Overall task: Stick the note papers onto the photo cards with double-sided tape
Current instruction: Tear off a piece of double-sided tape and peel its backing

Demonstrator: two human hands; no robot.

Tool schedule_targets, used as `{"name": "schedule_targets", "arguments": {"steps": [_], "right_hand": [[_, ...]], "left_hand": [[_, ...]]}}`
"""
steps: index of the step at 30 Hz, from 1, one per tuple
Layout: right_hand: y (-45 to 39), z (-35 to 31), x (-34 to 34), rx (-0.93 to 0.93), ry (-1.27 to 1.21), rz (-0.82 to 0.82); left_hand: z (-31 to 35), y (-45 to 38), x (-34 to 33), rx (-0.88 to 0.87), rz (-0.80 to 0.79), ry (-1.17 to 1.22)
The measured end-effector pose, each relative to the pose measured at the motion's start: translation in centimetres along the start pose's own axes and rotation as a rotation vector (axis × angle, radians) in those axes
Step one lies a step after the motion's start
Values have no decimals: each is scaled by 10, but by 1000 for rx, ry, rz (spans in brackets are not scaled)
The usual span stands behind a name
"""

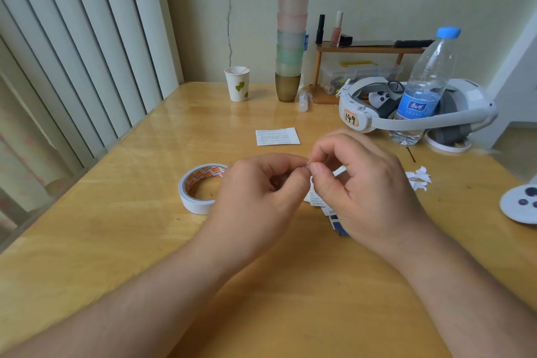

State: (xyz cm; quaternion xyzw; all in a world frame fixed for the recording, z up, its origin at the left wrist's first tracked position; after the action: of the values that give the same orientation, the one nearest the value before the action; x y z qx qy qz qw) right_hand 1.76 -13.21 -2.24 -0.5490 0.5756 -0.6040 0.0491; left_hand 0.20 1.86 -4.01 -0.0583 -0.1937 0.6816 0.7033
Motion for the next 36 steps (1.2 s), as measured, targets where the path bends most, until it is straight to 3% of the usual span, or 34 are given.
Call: {"name": "schedule_targets", "arguments": {"steps": [10, 17, 31, 33, 36], "right_hand": [[2, 1, -3, 27, -18, 45], [7, 9, -11, -176, -243, 92], [8, 8, -10, -504, -547, 166], [7, 13, -5, -493, -488, 189], [3, 10, 5, -265, -216, 185]], "left_hand": [[-9, -1, -5, 172, 16, 303], [0, 3, -11, 182, -23, 372], [-14, 6, -22, 438, -106, 701], [-15, 5, -21, 451, -84, 735], [-16, 3, -17, 454, -71, 800]]}}
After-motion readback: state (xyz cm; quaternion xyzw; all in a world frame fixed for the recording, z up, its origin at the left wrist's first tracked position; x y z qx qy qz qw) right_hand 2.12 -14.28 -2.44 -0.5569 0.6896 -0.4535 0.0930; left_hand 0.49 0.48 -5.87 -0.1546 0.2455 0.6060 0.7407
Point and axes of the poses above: each hand's wrist, its own y-axis away from the middle knuckle, its own x-axis out of the back of the hand, z = x × y, the point moved 5 cm from there along -y, towards the middle knuckle, and after that the axes turned 9 degrees about y, right-handed, at the moved point
